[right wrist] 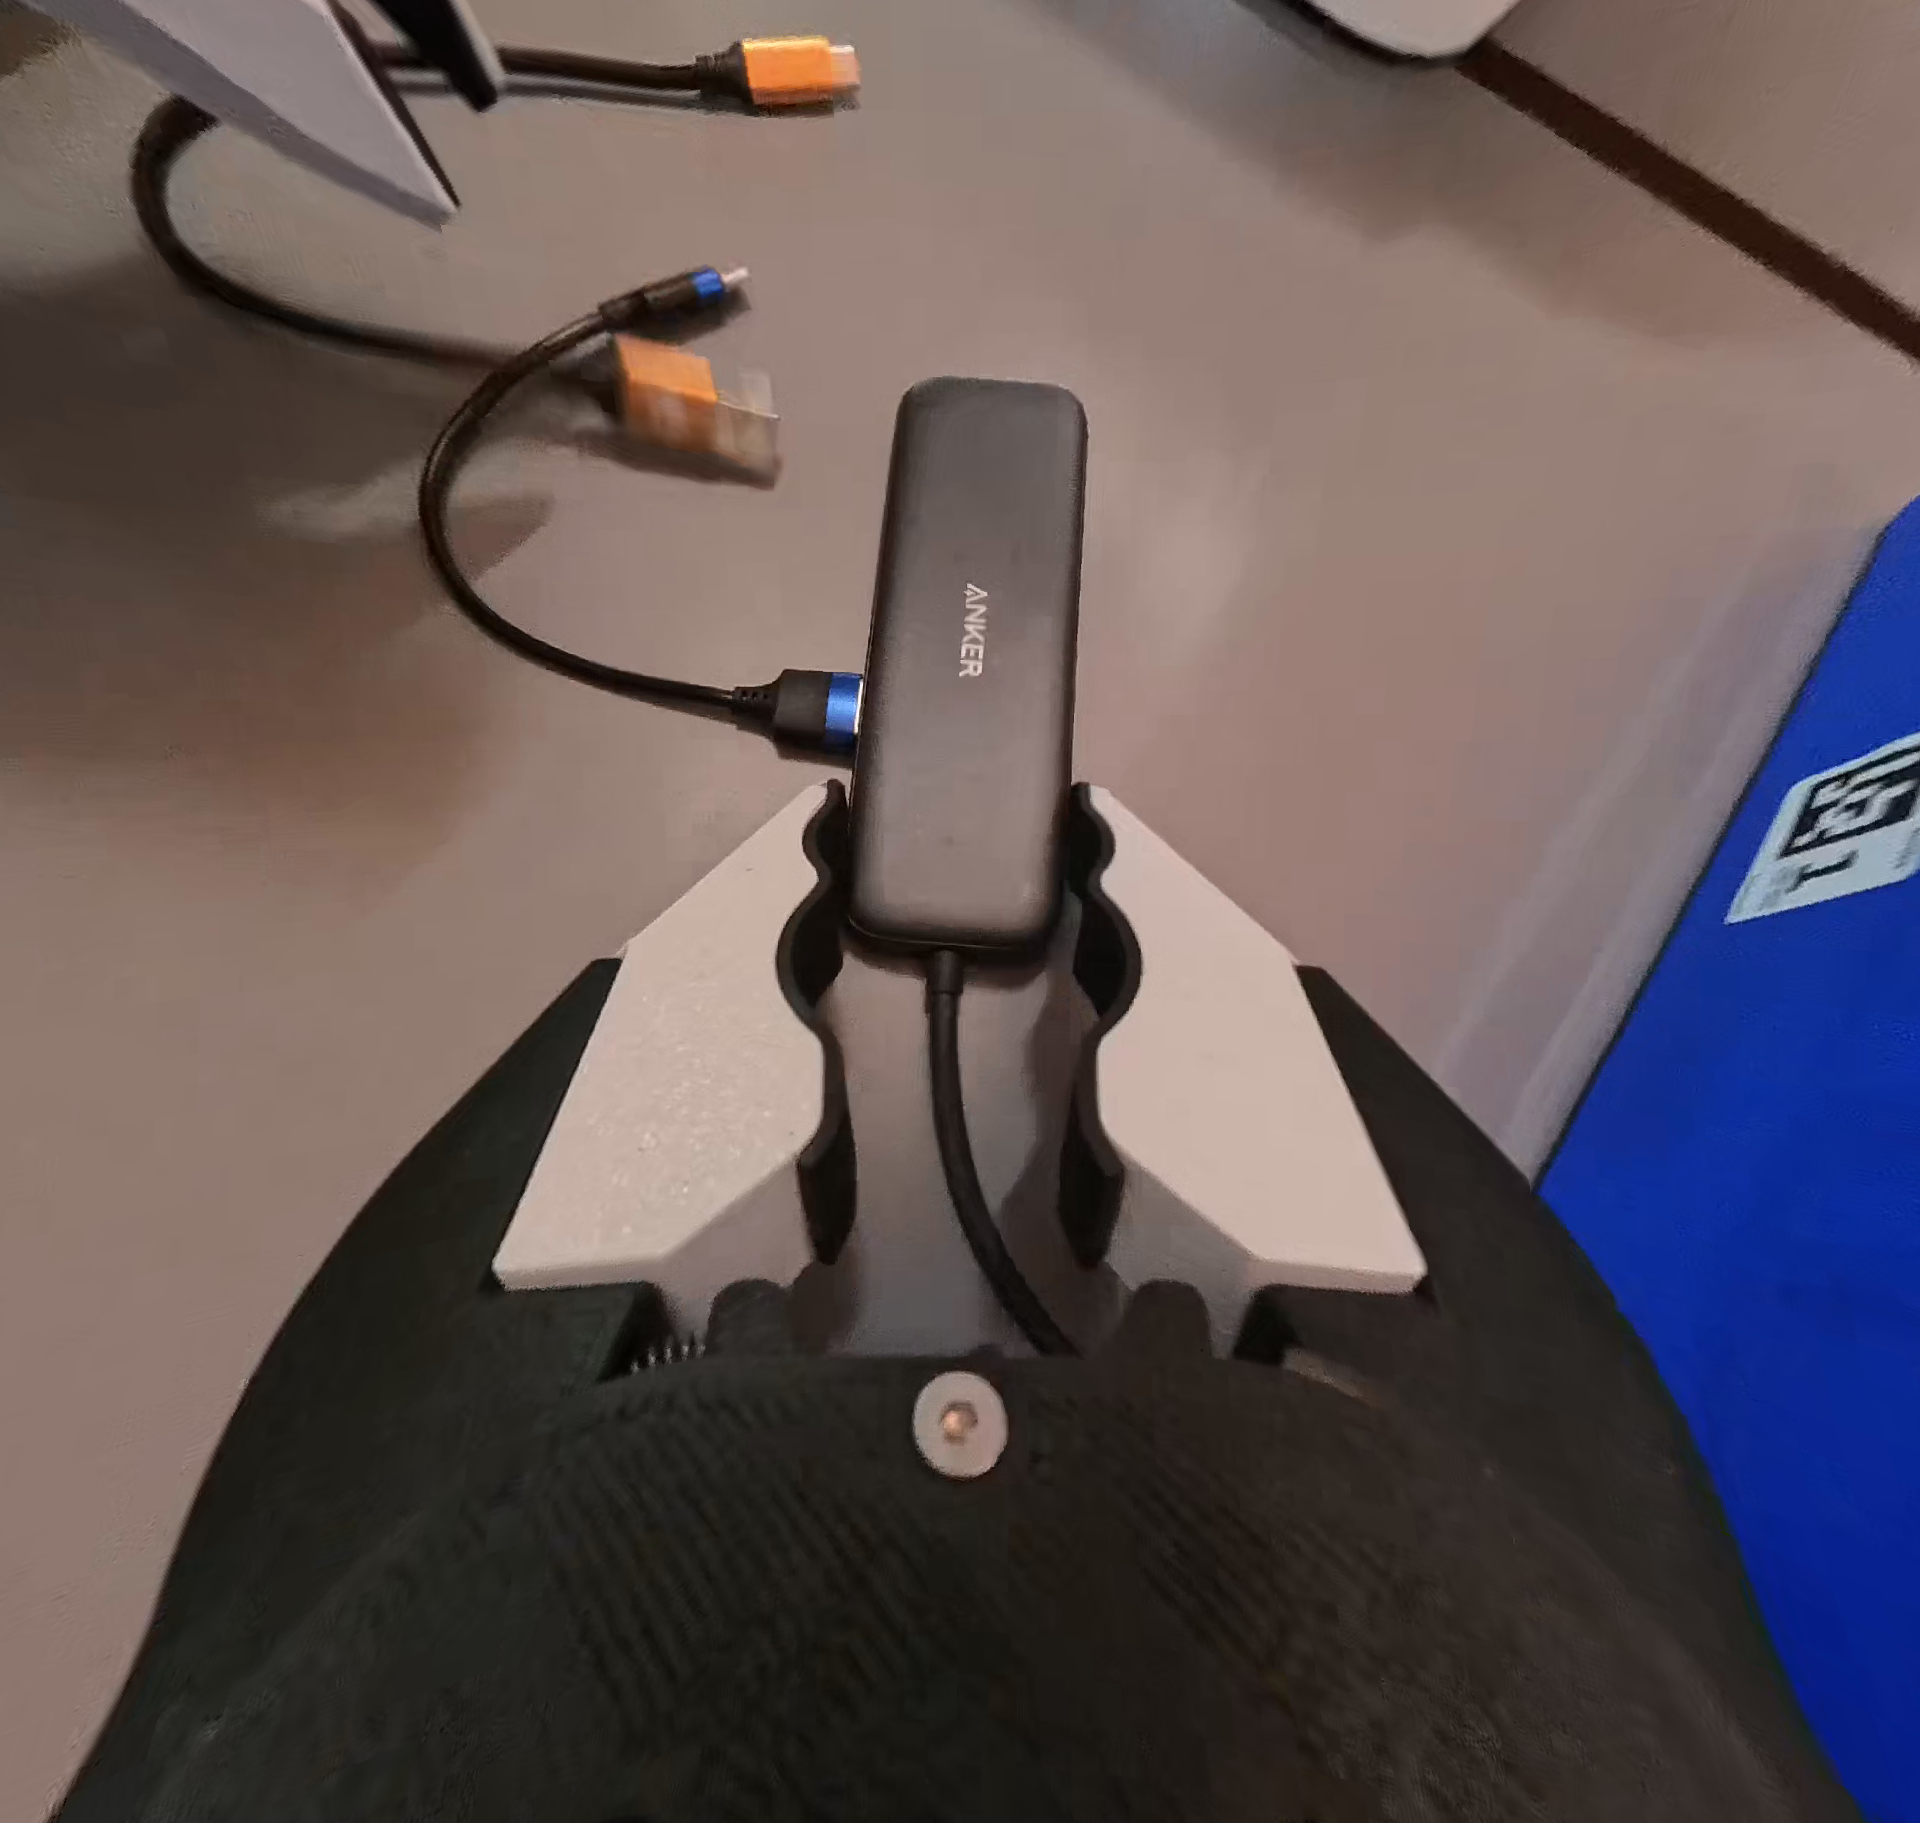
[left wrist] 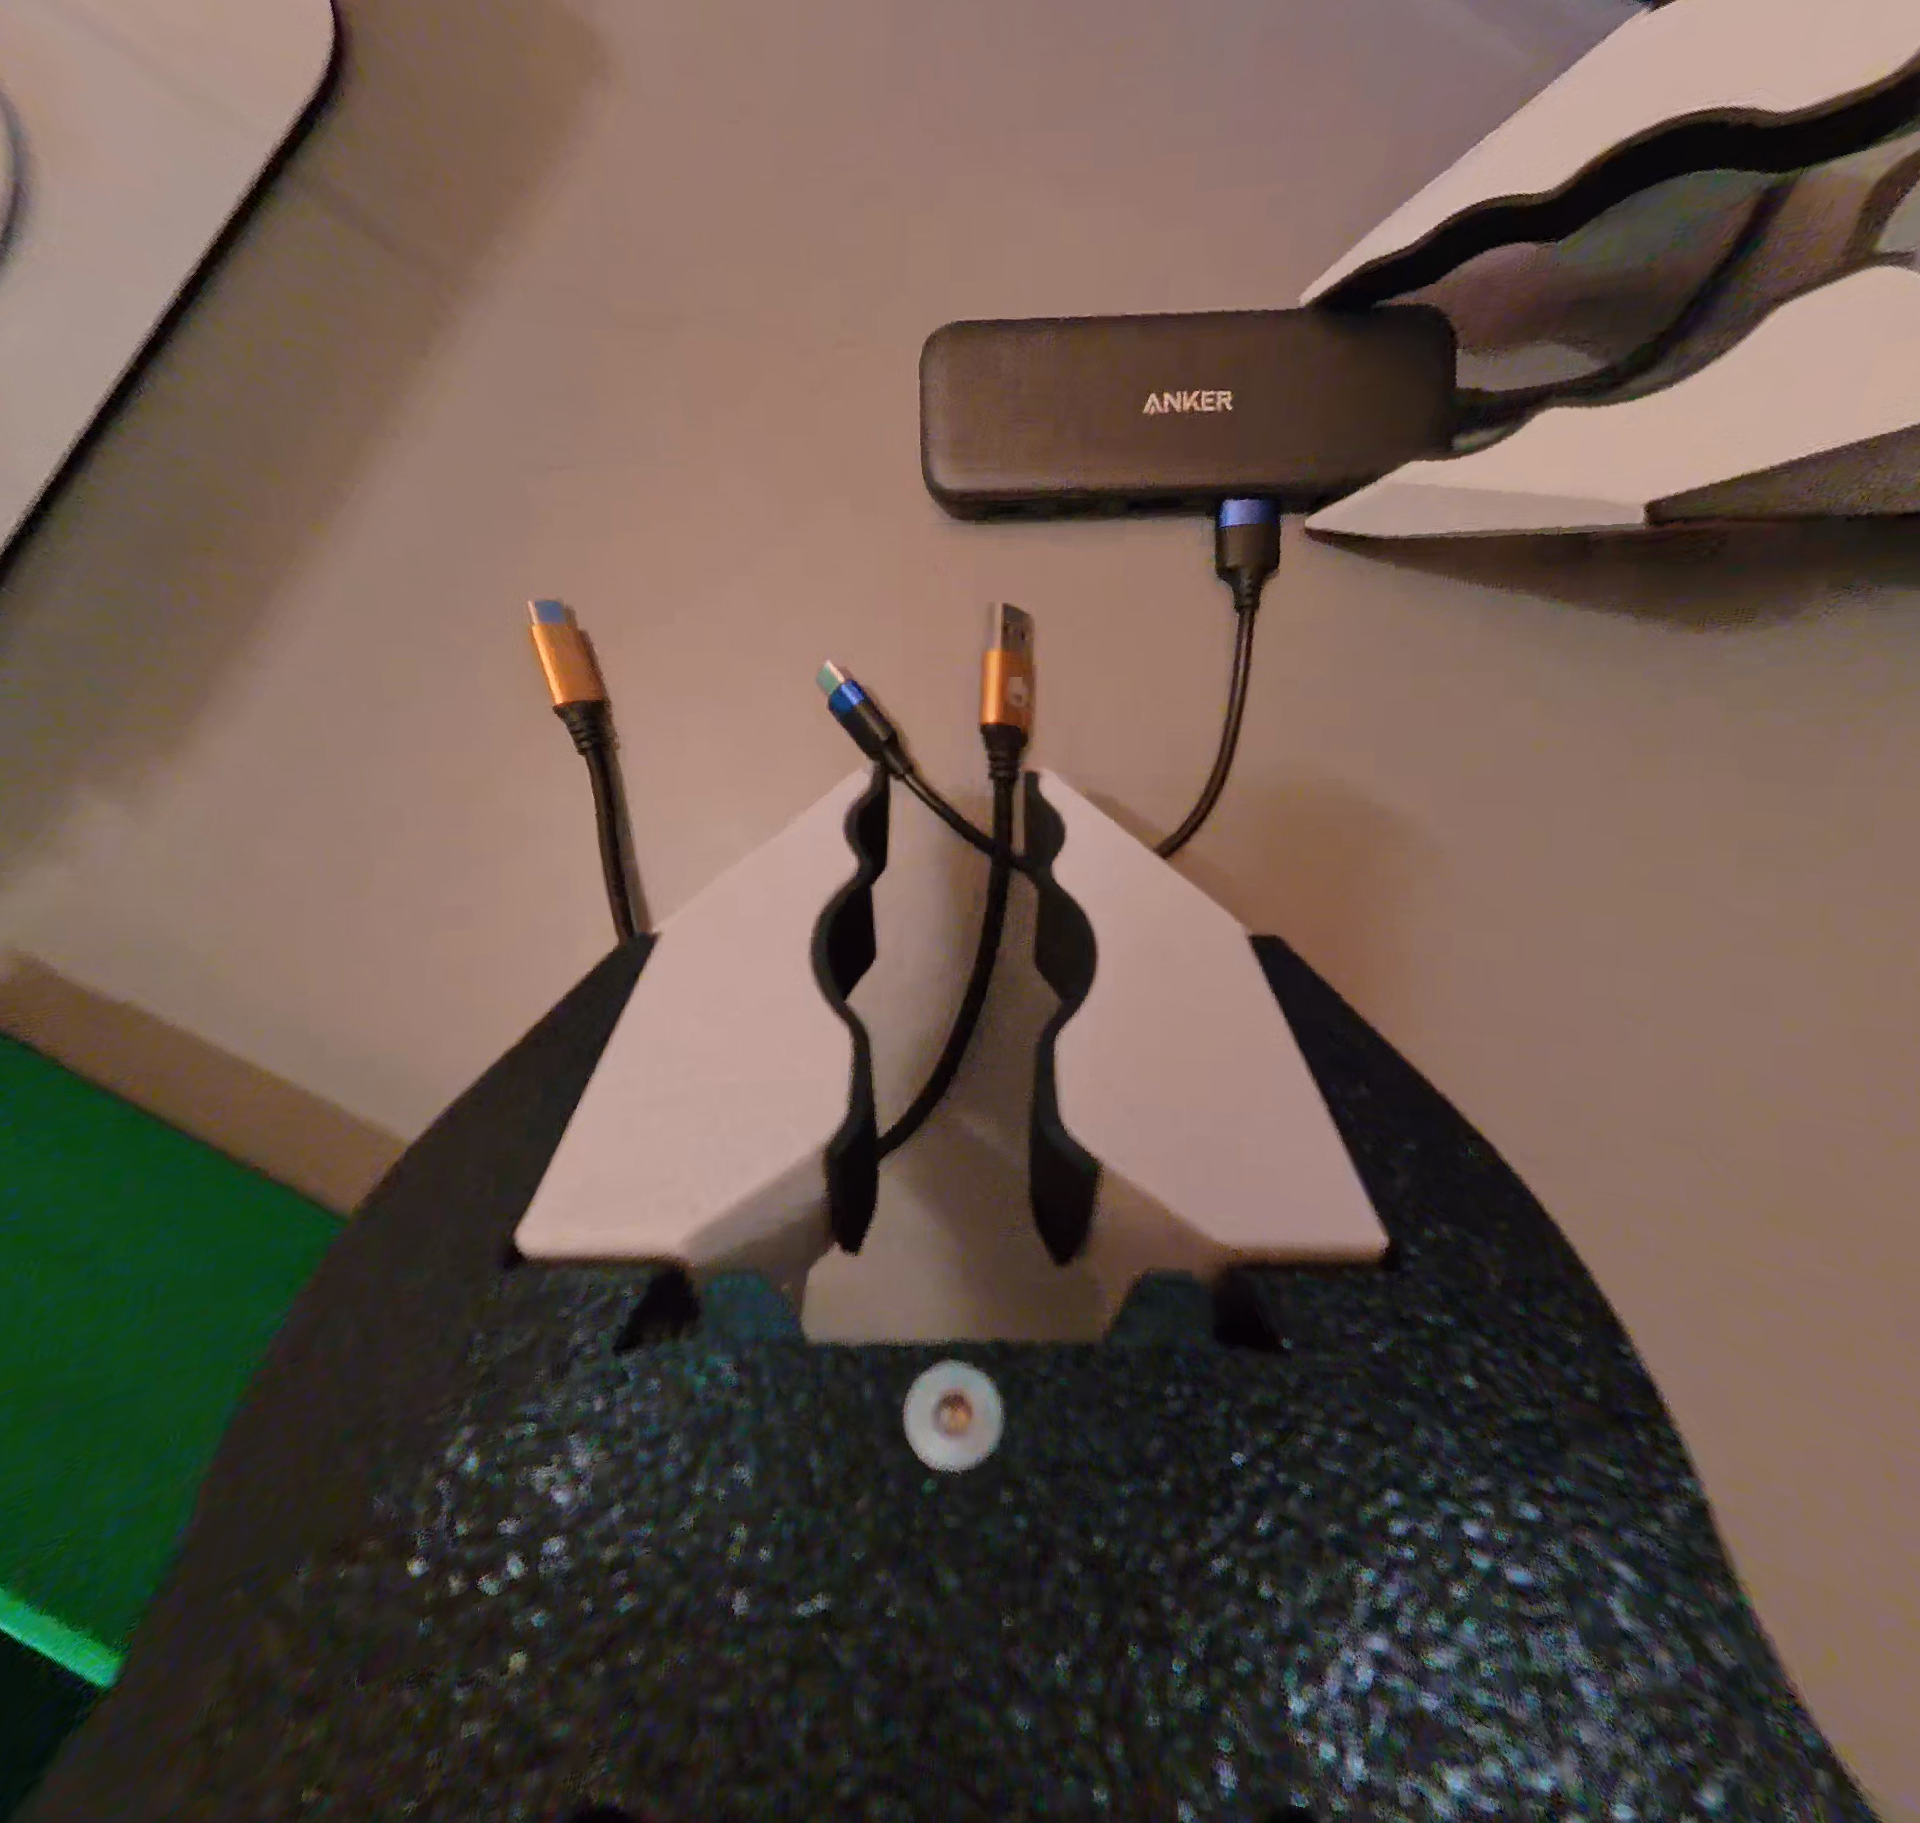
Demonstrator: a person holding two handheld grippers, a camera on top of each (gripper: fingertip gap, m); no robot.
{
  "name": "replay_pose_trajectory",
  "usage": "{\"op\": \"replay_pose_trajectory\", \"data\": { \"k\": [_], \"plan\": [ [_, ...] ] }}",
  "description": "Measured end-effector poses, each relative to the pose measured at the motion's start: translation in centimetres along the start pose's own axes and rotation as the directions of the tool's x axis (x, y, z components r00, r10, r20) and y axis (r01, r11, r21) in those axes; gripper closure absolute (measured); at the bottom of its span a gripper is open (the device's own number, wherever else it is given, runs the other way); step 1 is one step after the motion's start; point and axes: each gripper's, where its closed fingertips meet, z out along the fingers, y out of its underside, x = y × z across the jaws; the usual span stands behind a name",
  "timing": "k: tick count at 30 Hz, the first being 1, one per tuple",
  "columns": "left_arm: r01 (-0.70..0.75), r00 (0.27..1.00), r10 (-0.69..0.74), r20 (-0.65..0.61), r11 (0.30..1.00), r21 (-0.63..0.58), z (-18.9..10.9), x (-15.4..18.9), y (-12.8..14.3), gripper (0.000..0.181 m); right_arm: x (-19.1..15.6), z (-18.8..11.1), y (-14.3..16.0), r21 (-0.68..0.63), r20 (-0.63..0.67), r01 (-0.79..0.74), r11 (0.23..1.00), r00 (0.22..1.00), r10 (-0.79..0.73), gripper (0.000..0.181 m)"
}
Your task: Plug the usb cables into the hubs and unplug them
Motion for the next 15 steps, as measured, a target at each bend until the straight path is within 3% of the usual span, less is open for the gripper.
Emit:
{"op": "replay_pose_trajectory", "data": {
  "k": [1,3,5,9,12,15],
  "plan": [
    [0.014,1.0,-0.014,0.025,1.0,0.001,-0.1,-0.4,0.0,0.147,-0.1,-0.2,-0.6,0.021,-0.016,0.036,0.999,0.999,-0.036,0.14],
    [0.051,0.995,-0.054,0.085,0.998,0.035,-0.7,-1.3,-0.6,0.129,-0.2,-1.1,-2.5,0.107,-0.054,0.077,0.991,0.996,-0.071,0.14],
    [0.104,0.992,-0.113,0.062,0.986,0.128,-1.4,-1.1,-2.0,0.117,0.0,-2.2,-4.5,0.21,-0.115,0.118,0.97,0.989,-0.095,0.14],
    [0.355,0.92,-0.253,-0.3,0.861,0.364,-3.2,1.3,-6.6,0.116,0.1,-5.4,-8.5,0.425,-0.245,0.232,0.875,0.96,-0.135,0.14],
    [0.524,0.776,-0.242,-0.582,0.761,0.383,-5.1,3.3,-8.6,0.126,-0.6,-7.1,-10.2,0.536,-0.269,0.278,0.797,0.951,-0.15,0.14],
    [0.611,0.682,-0.211,-0.7,0.691,0.386,-6.4,4.0,-9.7,0.155,-1.4,-7.7,-10.6,0.577,-0.252,0.303,0.759,0.949,-0.188,0.14]
  ]
}}
